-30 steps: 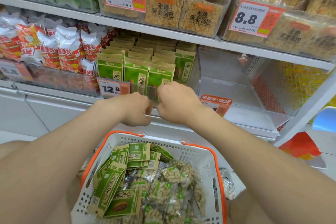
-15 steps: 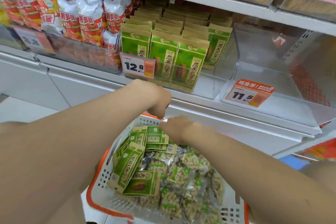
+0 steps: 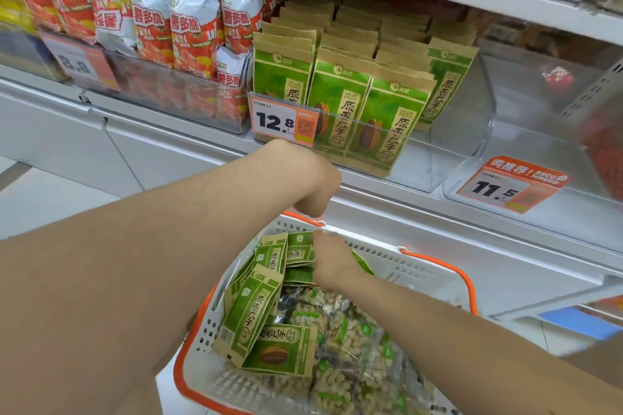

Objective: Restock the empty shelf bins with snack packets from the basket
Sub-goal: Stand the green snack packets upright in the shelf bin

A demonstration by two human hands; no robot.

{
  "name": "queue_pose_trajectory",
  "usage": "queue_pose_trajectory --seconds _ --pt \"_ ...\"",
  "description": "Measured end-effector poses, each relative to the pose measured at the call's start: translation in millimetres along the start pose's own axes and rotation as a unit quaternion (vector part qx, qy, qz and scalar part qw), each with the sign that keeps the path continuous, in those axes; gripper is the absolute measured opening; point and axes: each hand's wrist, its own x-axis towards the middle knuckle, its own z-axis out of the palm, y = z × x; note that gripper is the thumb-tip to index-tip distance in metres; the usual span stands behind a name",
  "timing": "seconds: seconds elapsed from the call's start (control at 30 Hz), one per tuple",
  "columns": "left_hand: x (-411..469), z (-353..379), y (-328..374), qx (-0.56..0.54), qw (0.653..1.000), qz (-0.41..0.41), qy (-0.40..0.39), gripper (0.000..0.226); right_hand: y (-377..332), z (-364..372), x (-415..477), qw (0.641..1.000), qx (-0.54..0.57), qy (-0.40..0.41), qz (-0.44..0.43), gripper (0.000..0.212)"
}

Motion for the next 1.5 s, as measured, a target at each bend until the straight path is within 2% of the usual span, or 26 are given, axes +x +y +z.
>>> queue_pose_trajectory --seconds 0.13,0.23,0.3,0.37,0.53,0.67,0.77,0.83,0.9,0.97,1.03,1.1,1.17,1.3,1.33,1.4,1.5 --pt "-8.8 -10.6 -0.3 -0.010 1.000 0.001 0.001 0.039 1.3 -10.0 -6.5 0.988 -0.129 0.029 -0.085 0.027" --pt "-26.7 -21.0 3.4 -0.029 1.000 0.006 0.006 0.051 5.8 -11.6 -8.9 0.972 -0.175 0.075 -0.139 0.017" --pt "-35.5 -22.7 3.2 -0.031 0.999 0.001 0.014 0.057 9.1 -14.7 -7.5 0.961 -0.161 0.123 -0.190 0.017" --pt "-39.3 -21.9 1.0 -0.029 0.999 -0.006 0.013 0.047 9.8 -29.1 -9.2 0.954 -0.123 0.156 -0.224 0.016" --pt "-48.5 -22.2 -4.6 -0.041 0.998 -0.029 0.024 0.020 13.4 -94.3 -27.4 0.941 -0.035 0.262 -0.213 0.019" --pt "-58.8 -31.7 -5.4 -0.156 0.985 -0.004 0.075 0.023 11.5 -147.1 -49.5 0.910 -0.047 0.344 -0.225 0.020" --pt "-68.1 -40.9 -6.2 -0.315 0.933 0.028 0.174 0.022 9.0 -180.3 -62.9 0.882 -0.037 0.411 -0.228 0.013" --pt "-74.0 -46.2 -4.3 -0.442 0.865 0.031 0.237 0.021 9.3 -202.4 -75.5 0.862 0.009 0.448 -0.236 0.015" --pt "-77.8 -50.8 1.8 -0.556 0.785 0.010 0.272 0.025 9.0 -226.2 -88.6 0.857 0.083 0.458 -0.221 0.017" --pt "-76.5 -54.2 7.8 -0.634 0.714 -0.014 0.298 0.029 13.1 -247.2 -95.5 0.874 0.127 0.440 -0.161 0.026" --pt "-74.5 -59.0 14.6 -0.690 0.649 -0.028 0.319 0.029 19.7 -261.2 -101.0 0.894 0.204 0.387 -0.095 0.037" --pt "-70.3 -63.1 23.5 -0.721 0.603 -0.048 0.338 0.031 26.4 -263.9 -105.4 0.878 0.357 0.310 -0.070 0.034" --pt "-66.1 -65.7 34.9 -0.721 0.586 -0.079 0.361 0.031 29.0 -257.8 -108.4 0.854 0.442 0.266 -0.063 0.026" --pt "-59.6 -71.3 53.5 -0.725 0.557 -0.083 0.396 0.027 28.9 -251.5 -101.5 0.809 0.484 0.331 -0.041 0.024" --pt "-59.6 -72.6 57.1 -0.725 0.557 -0.066 0.400 0.024 29.1 -252.5 -100.2 0.802 0.482 0.351 -0.035 0.024" --pt "-58.9 -74.8 63.7 -0.707 0.578 -0.031 0.406 0.028 31.5 -254.6 -99.7 0.792 0.476 0.381 -0.020 0.024" --pt "-60.8 -78.1 69.7 -0.714 0.598 0.003 0.365 0.047 40.5 -257.8 -100.7 0.778 0.510 0.367 -0.002 0.024"
